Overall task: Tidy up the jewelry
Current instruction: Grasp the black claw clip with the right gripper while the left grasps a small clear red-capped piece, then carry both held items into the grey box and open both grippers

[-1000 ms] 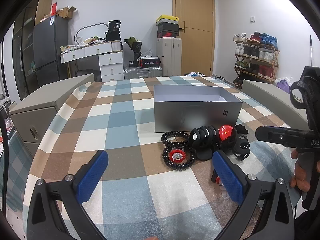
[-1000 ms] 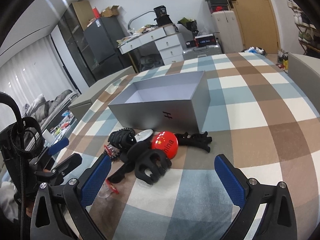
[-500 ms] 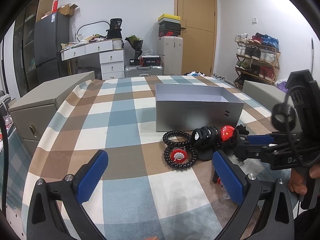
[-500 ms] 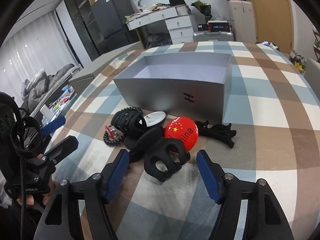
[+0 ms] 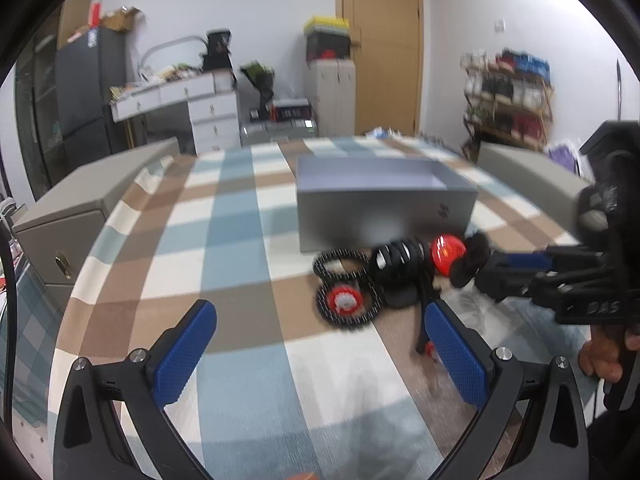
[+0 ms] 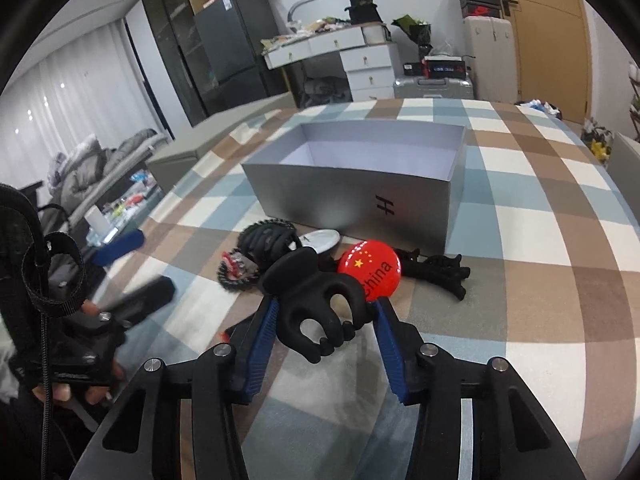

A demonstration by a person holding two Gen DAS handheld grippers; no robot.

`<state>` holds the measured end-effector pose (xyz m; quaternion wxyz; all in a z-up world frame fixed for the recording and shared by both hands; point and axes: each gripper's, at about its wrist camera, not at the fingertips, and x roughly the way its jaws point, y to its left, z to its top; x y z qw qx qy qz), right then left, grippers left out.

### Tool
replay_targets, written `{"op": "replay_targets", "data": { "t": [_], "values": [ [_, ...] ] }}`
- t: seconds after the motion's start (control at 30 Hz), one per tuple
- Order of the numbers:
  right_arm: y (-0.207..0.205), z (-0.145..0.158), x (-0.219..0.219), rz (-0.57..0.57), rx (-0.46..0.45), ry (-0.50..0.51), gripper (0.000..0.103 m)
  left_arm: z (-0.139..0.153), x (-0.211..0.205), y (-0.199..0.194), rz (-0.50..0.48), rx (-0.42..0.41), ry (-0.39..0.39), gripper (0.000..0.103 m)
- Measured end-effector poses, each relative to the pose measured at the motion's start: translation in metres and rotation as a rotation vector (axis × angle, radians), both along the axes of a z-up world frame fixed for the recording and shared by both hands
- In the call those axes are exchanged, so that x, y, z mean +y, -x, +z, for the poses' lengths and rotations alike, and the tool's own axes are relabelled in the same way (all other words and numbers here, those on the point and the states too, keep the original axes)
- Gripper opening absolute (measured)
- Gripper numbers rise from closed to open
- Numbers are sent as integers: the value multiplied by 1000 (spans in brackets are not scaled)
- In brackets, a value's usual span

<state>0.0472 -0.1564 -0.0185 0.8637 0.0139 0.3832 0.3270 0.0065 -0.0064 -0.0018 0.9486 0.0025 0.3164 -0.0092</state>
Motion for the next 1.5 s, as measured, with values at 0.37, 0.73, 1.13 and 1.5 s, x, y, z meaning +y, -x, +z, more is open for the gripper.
{"op": "replay_targets", "data": {
  "t": [0.37,0.73,1.13,1.5],
  "values": [
    [8,2,-18,-10,19,-52,47,-7,-38,6,-175,73,-3,82],
    [7,1,-20,-5,26,-63,47,-14,-48,10,-320,166,66,27],
    [9,-1,-19,1,25,-61,47,-22,-52,7,-292,180,50,12],
    [9,3,-22,-5,14,-80,47,-6,-44,12,-278,93,92,12]
  ]
}}
